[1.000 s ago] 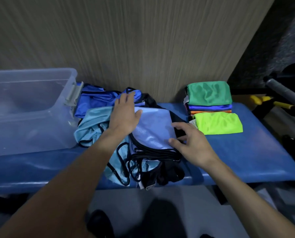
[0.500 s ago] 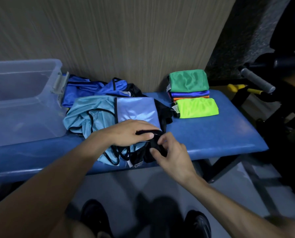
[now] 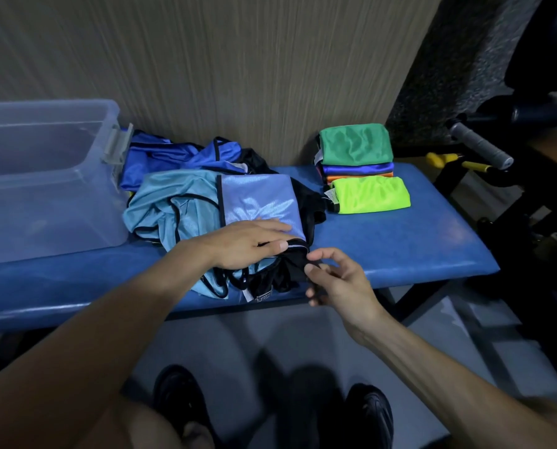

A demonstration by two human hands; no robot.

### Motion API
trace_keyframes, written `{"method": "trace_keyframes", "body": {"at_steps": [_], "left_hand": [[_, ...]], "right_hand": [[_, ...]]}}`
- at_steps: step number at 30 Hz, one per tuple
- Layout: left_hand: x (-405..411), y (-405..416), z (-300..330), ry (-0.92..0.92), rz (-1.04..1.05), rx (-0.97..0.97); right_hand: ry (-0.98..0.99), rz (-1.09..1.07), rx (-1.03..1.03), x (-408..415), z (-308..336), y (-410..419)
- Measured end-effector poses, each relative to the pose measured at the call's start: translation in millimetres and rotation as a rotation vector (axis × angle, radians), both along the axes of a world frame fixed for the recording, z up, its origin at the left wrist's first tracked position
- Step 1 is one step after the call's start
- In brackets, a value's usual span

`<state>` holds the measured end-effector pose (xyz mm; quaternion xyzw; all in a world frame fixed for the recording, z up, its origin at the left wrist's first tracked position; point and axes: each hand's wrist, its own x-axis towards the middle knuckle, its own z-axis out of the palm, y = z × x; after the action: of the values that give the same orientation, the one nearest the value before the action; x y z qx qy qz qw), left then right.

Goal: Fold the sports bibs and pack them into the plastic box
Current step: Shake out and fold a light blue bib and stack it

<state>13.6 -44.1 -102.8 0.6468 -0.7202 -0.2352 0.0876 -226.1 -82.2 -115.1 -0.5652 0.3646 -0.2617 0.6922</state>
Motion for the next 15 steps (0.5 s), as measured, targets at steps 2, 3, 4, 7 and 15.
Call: {"method": "trace_keyframes", "body": {"at_steps": [2,3,4,7,15], "left_hand": [[-1,0,-1,-0.020,-0.008,-0.009],[-1,-1,-1,-0.039,-0.015,-0.019],[-1,-1,-2,-0.061,-0.023,-0.032],[-1,-1,-9,-0.111,-0.032,-0.092],[-5,1,-14,-0.126,-0.008,-0.157]], "right_hand": [[0.015,-0.013,-0.042,0,3,-1],[0.033,-0.019,-0.077,0,3,-2],[0.046,-0.017,-0.127,0,2,-2],[0.168,0.060,-0.479,-3,-5,0],[0.448,0.189,-1.150,-10,-12,-2]]}}
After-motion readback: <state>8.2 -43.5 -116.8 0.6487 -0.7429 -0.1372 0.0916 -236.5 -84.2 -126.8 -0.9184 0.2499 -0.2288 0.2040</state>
